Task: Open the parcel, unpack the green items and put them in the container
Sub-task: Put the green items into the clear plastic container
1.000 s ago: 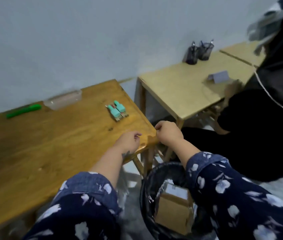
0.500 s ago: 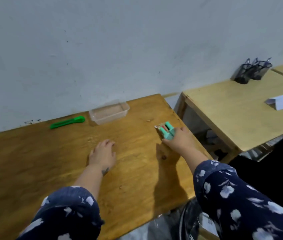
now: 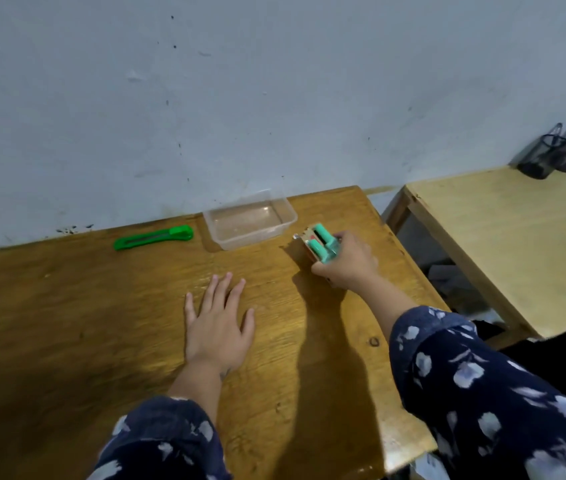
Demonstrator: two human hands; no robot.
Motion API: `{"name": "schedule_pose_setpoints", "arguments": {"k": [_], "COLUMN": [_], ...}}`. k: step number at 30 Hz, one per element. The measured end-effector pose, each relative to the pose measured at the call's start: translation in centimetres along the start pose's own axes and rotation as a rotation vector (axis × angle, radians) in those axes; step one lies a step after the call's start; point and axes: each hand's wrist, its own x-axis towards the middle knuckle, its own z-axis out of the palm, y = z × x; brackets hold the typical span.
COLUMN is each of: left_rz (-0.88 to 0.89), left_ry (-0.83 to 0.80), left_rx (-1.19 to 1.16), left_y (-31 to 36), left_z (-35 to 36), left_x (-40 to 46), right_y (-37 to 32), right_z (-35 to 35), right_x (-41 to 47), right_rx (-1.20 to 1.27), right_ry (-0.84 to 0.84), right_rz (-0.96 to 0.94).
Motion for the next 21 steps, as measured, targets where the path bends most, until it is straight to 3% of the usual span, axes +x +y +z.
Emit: {"name": "schedule_pose_setpoints", "arguments": {"k": [5, 10, 16, 21], "left_rz": [-0.015, -0.003, -0.022, -0.027], "left_ry": [-0.002, -0.007, -0.014, -0.009], "left_rx": [0.001, -0.013, -0.028, -0.082], "left_y": [-0.1, -0.3, -0.4, -0.5], "left_z": [-0.3, -0.4, -0.4, -0.3], "left_x": [0.2, 0.2, 0.6, 0.6], "right_y": [-6.2, -10.6, -14.4, -15.2], "right_z": [-0.5, -0.1, 3.0, 5.1], "right_x": [3.2, 6.9, 9.3, 10.5], "right_rx": [-0.121, -0.341, -0.517, -0.515], "right_ry": [0.028, -0.094, -0.204, -0.335], "right_rz": [-0.267, -0.483, -0.585, -0.524]}}
